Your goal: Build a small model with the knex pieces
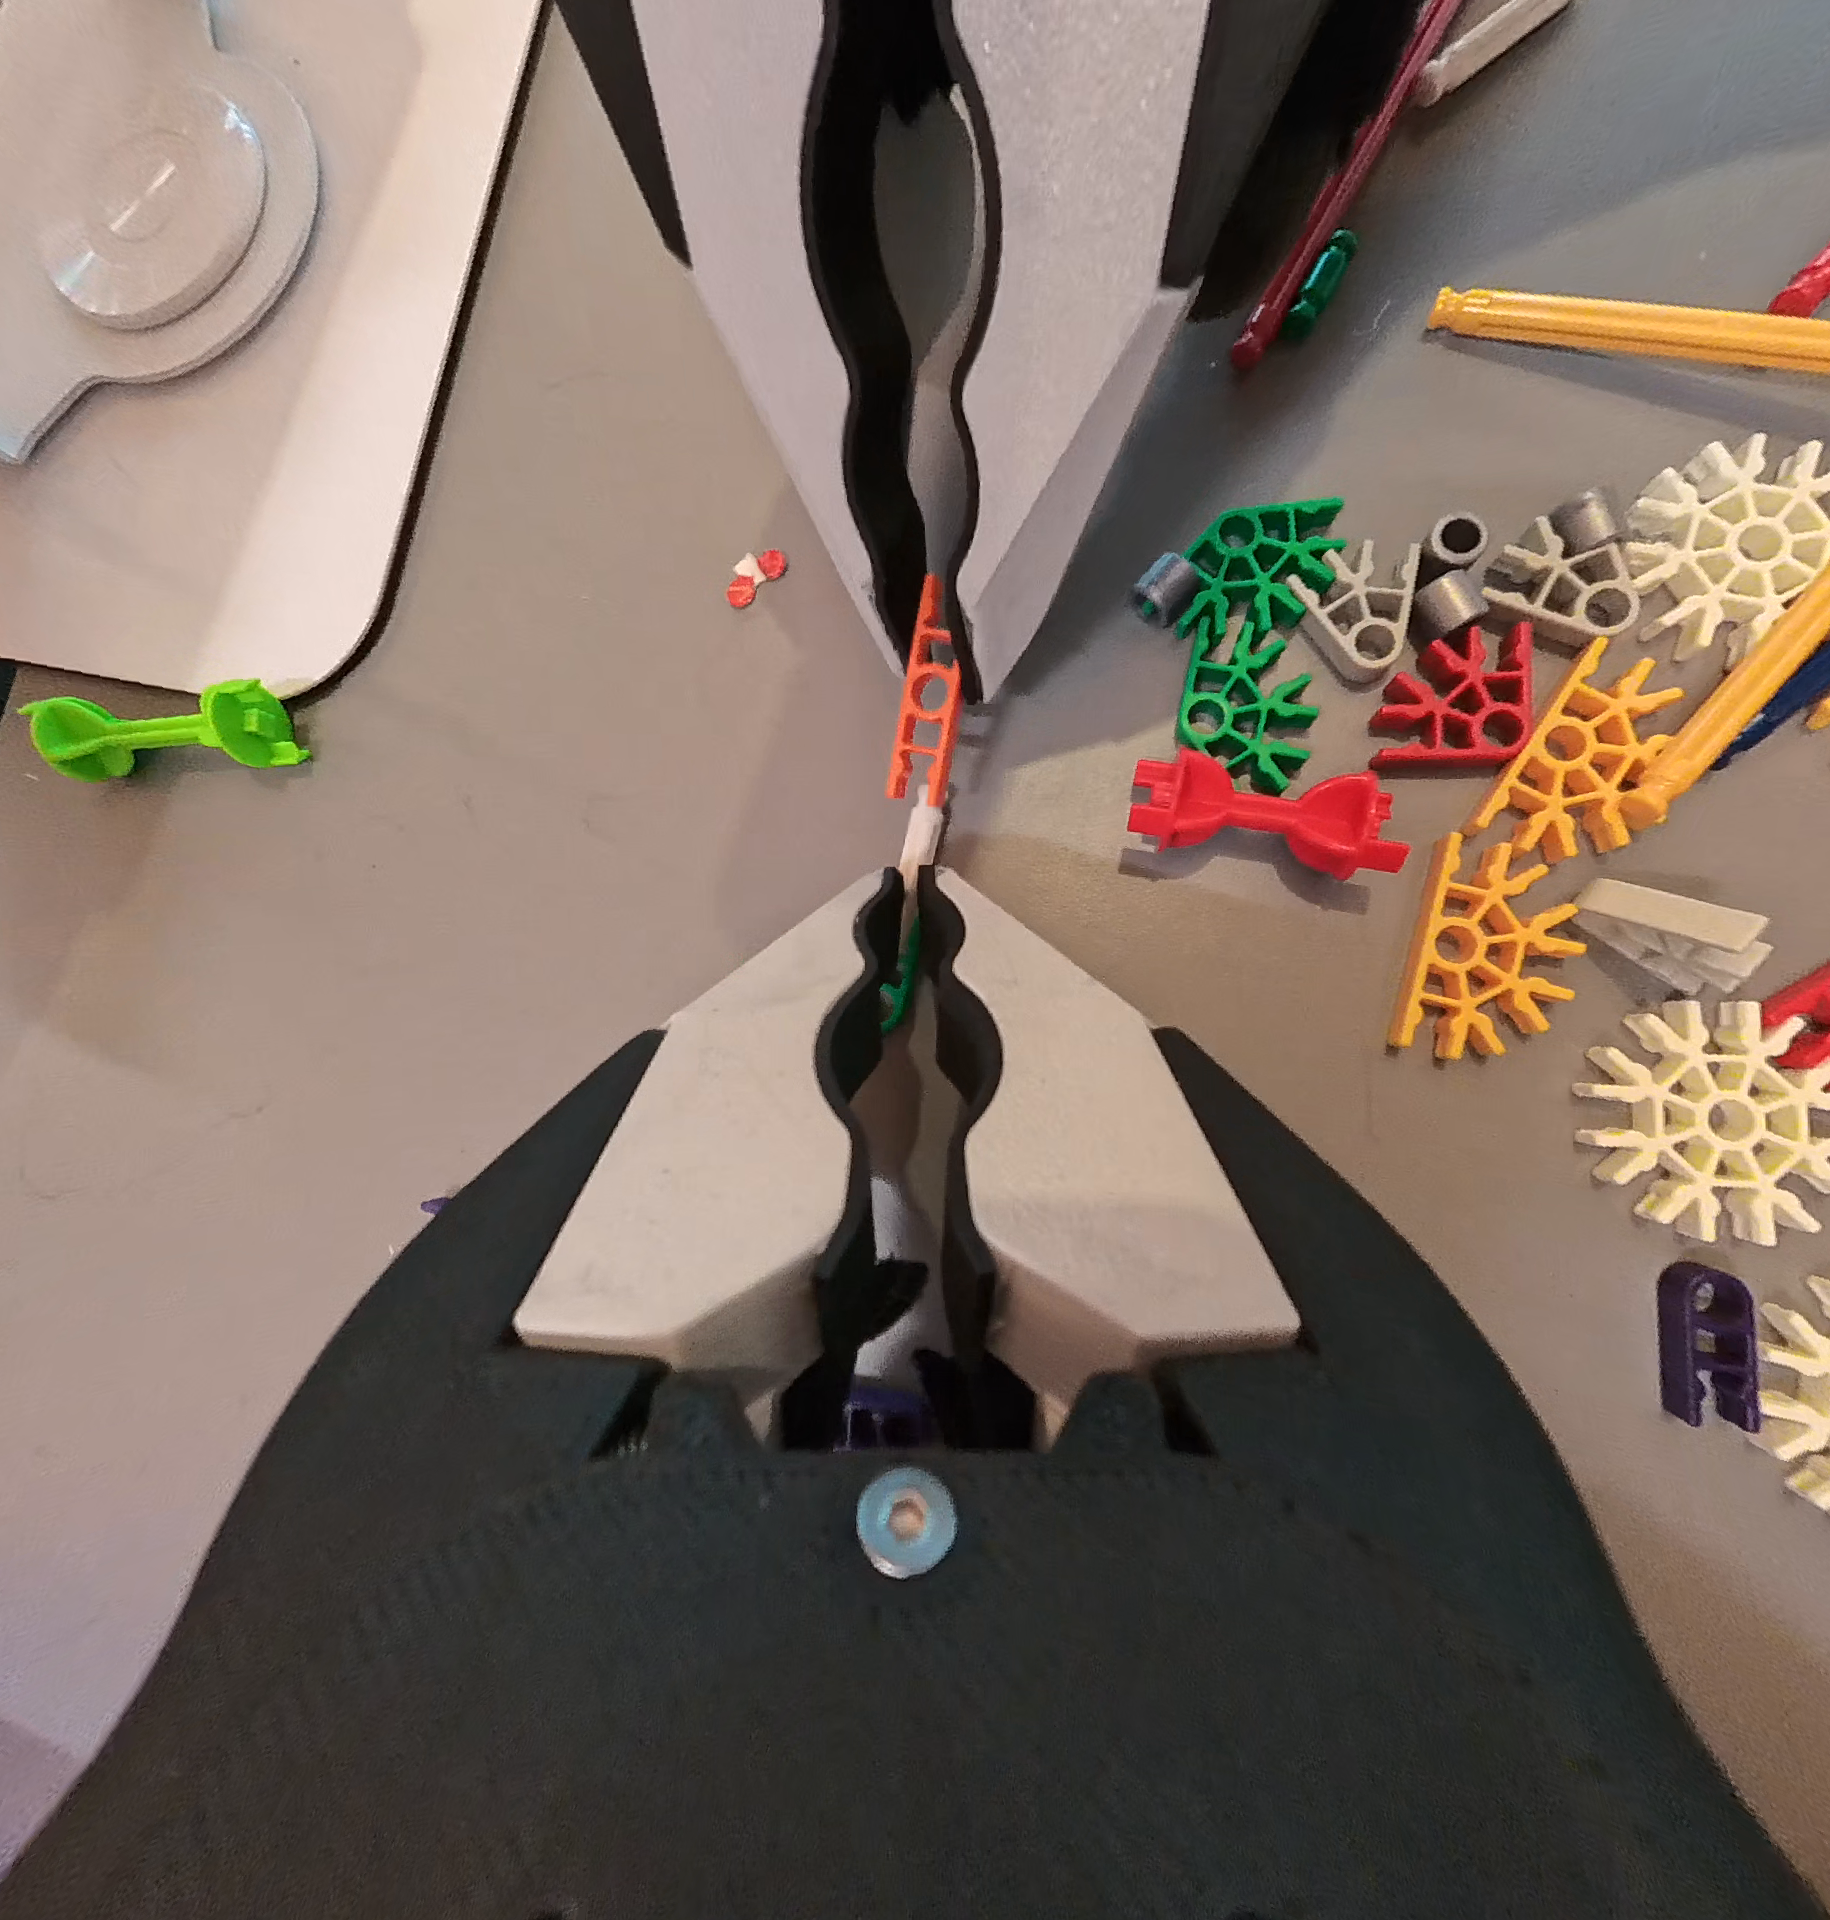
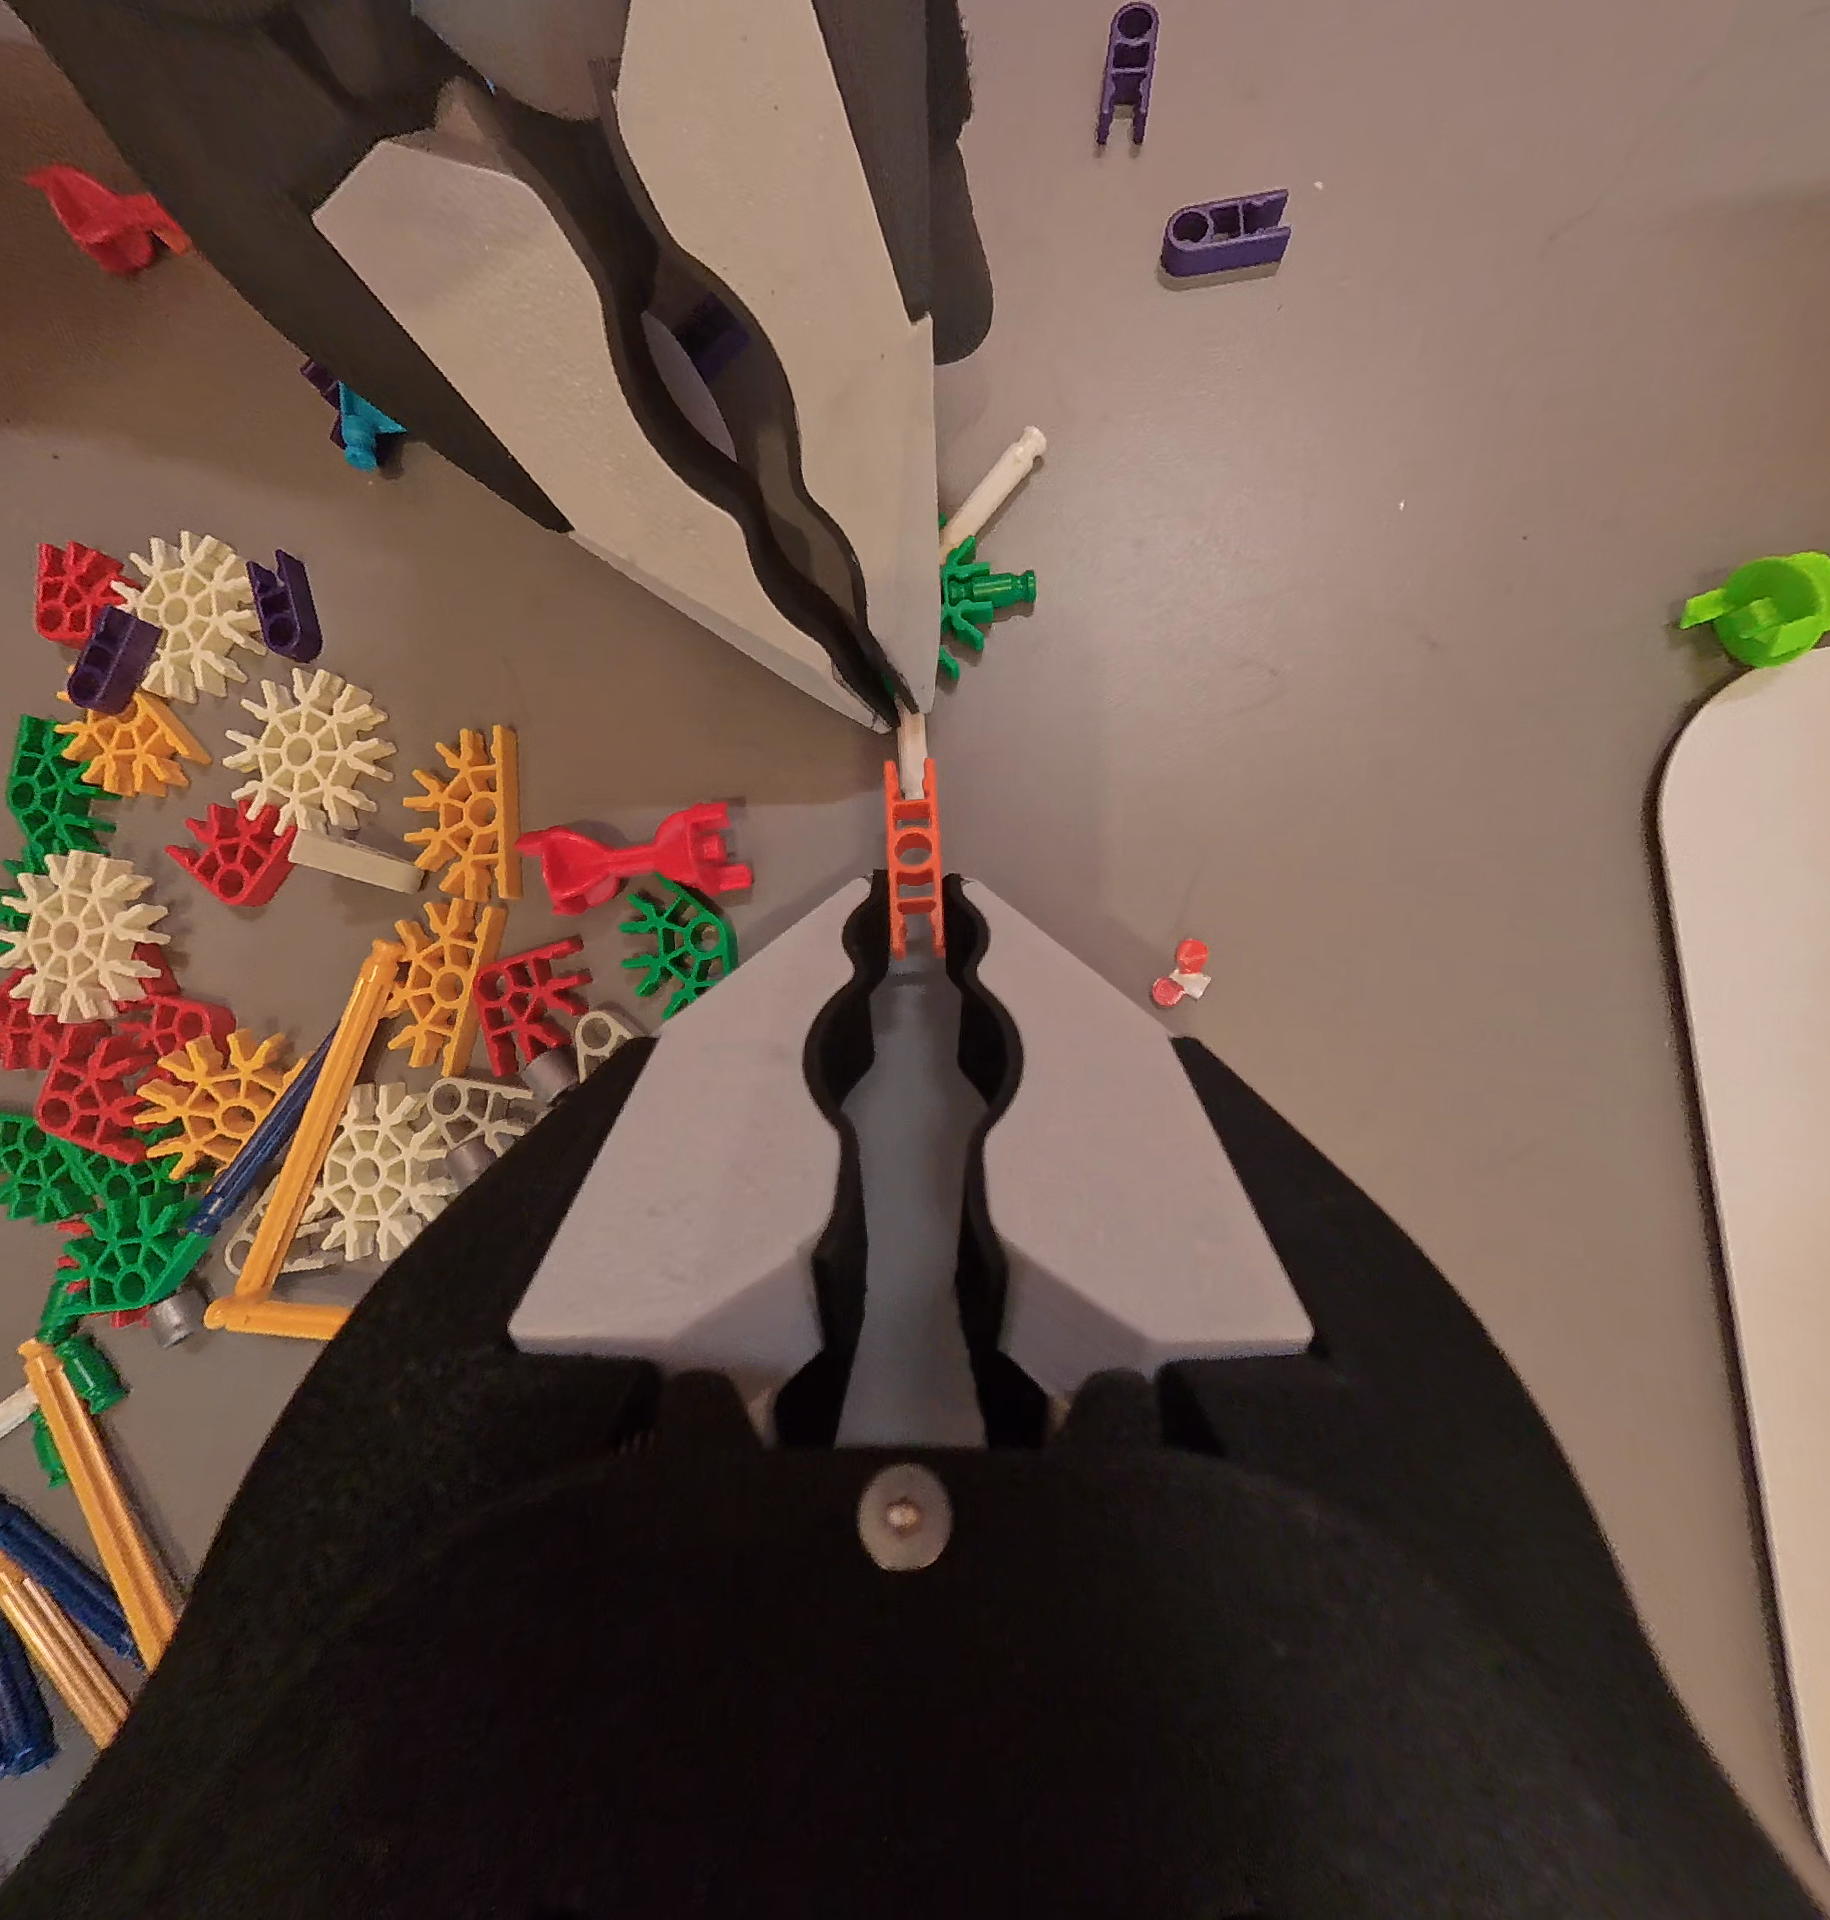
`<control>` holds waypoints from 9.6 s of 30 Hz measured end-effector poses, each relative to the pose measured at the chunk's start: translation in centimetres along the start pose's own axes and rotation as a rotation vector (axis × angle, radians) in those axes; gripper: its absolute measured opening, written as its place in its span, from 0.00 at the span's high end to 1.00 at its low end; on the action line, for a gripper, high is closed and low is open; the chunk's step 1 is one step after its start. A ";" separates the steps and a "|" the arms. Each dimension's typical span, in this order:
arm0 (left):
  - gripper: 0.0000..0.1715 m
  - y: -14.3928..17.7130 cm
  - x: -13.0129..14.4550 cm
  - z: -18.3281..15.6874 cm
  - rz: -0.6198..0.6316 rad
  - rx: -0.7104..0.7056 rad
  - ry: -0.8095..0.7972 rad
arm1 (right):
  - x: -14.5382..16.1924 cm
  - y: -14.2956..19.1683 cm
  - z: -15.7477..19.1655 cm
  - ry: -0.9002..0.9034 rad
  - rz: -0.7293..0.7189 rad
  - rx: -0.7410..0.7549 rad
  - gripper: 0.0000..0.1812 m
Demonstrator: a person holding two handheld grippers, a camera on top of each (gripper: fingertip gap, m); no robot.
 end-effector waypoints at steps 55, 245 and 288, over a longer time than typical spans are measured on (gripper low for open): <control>1.00 0.6 0.6 -0.3 -0.006 0.069 -0.004 | -0.8 -0.3 0.0 0.313 0.193 -0.071 0.85; 0.83 6.8 2.9 -3.6 -0.062 -0.225 0.259 | 6.2 3.2 4.2 -0.096 0.188 -0.097 1.00; 0.90 3.7 -0.9 -2.4 -0.060 -0.181 0.158 | 6.9 8.3 8.1 -0.072 -0.047 0.168 0.99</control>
Point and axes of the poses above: each gripper's, where its closed fingertips meet, y back along the fingers, x out of its underside, z = x × y across the jaws, the point moved 6 cm from there along y, back along the fingers, and after that the axes turned 1 degree about -x, right-handed, at the moved point
